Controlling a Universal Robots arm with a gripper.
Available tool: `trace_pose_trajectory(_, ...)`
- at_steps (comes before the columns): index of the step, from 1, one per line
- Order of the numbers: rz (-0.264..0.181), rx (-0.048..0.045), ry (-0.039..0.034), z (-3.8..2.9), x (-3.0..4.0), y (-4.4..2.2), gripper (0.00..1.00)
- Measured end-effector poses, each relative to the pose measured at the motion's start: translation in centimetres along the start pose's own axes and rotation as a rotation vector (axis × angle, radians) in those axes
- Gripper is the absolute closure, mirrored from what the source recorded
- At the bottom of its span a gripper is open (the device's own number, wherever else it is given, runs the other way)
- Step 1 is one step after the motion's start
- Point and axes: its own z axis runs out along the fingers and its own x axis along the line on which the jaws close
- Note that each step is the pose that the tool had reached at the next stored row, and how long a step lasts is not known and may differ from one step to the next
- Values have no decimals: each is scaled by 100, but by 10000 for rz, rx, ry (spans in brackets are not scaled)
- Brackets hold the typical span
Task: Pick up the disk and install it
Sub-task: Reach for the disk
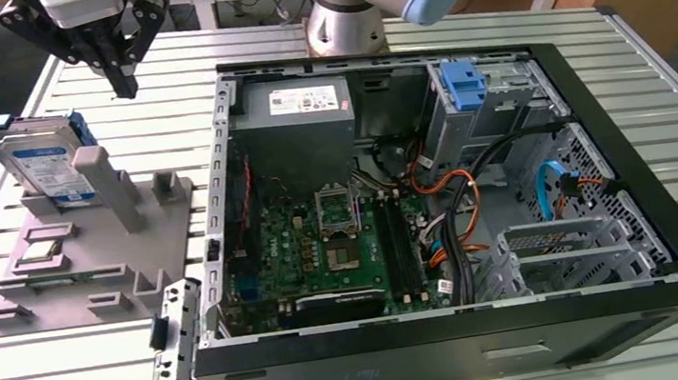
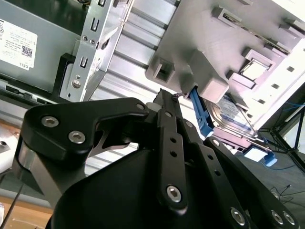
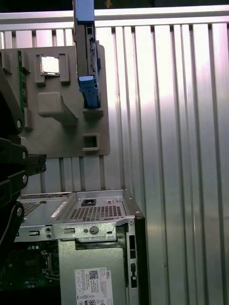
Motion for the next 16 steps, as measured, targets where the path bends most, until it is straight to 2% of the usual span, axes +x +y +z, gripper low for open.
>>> trace_pose_trajectory(5, 0, -1, -1, 22, 71, 44, 89)
trace_pose_trajectory(11, 1, -1, -1, 53, 215, 143, 89)
trace_pose_trajectory(16, 0, 0, -1, 76, 348, 178, 89)
